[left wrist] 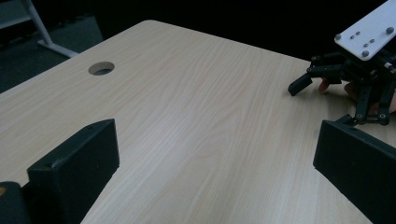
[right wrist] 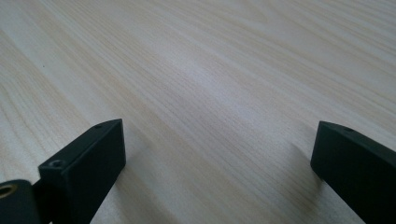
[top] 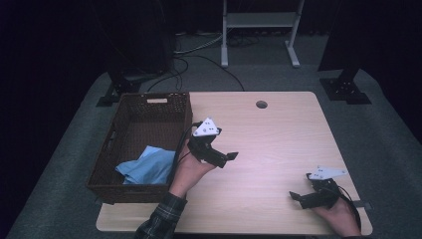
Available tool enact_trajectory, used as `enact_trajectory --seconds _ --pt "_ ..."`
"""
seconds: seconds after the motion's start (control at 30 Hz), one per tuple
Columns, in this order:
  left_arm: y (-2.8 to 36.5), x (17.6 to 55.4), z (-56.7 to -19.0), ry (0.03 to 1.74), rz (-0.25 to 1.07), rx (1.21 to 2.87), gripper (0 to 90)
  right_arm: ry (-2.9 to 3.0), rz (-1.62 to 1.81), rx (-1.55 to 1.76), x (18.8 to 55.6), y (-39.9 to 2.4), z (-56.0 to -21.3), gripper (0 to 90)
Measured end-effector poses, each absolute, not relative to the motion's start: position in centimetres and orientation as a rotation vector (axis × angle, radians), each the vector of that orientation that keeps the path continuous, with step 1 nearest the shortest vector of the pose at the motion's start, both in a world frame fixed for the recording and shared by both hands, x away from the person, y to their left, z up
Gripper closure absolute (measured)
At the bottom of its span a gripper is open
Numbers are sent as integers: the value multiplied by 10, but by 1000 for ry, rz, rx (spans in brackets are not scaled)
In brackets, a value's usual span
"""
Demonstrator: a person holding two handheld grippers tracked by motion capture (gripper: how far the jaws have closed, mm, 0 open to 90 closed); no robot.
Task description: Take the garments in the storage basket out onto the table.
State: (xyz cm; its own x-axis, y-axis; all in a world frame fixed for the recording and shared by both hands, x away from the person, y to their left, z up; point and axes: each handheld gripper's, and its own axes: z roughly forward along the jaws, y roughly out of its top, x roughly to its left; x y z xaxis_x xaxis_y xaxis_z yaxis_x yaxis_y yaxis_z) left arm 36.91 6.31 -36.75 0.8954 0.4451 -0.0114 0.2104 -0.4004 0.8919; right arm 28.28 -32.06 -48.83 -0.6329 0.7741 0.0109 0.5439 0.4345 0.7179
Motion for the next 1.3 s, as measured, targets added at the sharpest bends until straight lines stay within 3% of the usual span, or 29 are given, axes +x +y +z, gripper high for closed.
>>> enact_trajectory --seconds 1.3 --pt "88 370 -355 470 291 1926 0 2371 1010 1131 283 -321 -488 21"
